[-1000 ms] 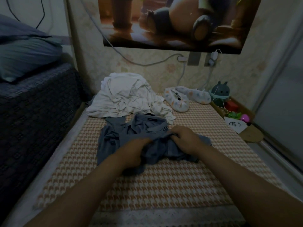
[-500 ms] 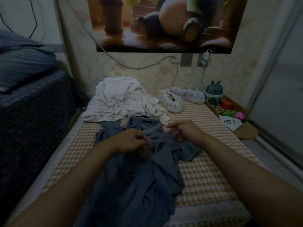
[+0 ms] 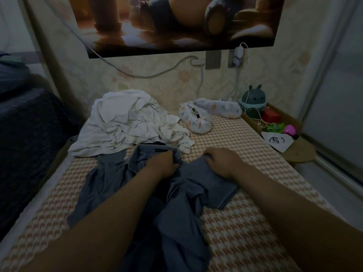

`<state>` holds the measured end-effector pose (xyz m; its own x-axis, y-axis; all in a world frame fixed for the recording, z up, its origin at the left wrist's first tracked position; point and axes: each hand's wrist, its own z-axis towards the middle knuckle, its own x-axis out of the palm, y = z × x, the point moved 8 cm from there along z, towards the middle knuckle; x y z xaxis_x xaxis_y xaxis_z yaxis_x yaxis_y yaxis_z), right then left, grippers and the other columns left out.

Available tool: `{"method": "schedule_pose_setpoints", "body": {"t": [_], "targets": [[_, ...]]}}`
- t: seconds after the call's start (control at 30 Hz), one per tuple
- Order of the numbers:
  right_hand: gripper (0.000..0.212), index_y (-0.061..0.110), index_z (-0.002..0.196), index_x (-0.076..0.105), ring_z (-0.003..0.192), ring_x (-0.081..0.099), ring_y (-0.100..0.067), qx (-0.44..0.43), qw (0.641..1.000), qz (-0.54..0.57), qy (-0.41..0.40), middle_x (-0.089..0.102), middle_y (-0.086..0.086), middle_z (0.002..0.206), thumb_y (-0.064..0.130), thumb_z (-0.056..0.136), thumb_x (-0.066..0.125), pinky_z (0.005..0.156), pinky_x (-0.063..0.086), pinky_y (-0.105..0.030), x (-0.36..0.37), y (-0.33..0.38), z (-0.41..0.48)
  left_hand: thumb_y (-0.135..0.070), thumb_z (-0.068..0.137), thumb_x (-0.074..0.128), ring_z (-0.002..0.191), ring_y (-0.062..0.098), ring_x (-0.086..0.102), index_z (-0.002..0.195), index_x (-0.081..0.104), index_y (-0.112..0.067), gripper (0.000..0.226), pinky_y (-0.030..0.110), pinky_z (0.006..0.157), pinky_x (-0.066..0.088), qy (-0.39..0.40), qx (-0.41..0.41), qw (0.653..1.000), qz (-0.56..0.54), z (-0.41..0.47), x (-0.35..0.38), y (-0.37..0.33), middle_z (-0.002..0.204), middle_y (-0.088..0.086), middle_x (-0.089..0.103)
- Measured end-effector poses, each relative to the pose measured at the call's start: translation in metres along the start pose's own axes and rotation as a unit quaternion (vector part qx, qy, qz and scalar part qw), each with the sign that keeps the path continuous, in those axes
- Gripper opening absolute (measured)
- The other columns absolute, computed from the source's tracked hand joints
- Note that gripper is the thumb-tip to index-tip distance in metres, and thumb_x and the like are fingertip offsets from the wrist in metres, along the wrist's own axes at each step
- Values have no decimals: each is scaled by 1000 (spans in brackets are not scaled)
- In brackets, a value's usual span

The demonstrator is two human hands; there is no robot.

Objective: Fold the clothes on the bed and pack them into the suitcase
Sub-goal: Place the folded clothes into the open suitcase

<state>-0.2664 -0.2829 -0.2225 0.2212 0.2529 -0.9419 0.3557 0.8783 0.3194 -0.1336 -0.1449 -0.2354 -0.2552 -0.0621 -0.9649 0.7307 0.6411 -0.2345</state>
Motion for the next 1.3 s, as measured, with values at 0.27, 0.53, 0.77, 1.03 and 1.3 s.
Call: {"method": "schedule_pose_setpoints", "body": {"t": [0.27,0.53,0.77,1.03,1.3], "targets": [[41,15,100,60,85,61,-28,45,976,-104,-185,62,-8,98,53,86,61,65,45,-34,-32,-63,2,-22,97,53,84,28,56,89,50,-11,14,36,68,44,-335,-24,903,-267,32,-83,-12,84,4,55],[53,29,145,38,124,42,-31,-51,983,-145,-99,41,-9,144,32,94,51,102,35,-45,-5,-18,22,-6,94,55,140,30,31,153,14,-11,73,36,107,36,-37,93,967,-234,61,-10,-44,158,11,20],[28,25,112,64,101,57,-22,50,968,-224,101,61,4,113,40,96,46,93,47,-39,23,12,39,6,89,47,103,27,60,117,61,-6,34,30,89,47,-232,73,952,-183,3,-67,51,118,12,61],[37,28,107,62,74,60,-17,-118,992,31,-19,62,4,85,58,88,52,65,55,-37,34,179,64,-34,87,55,97,33,61,100,64,-3,34,32,84,47,-182,-23,982,-50,-55,-50,199,105,17,63],[39,20,121,64,104,62,-26,-59,992,89,-69,69,-3,115,4,90,47,83,51,-33,55,200,117,-14,95,44,74,26,57,74,59,-7,26,36,62,39,-365,-31,931,1,-82,-90,229,83,13,56]]}}
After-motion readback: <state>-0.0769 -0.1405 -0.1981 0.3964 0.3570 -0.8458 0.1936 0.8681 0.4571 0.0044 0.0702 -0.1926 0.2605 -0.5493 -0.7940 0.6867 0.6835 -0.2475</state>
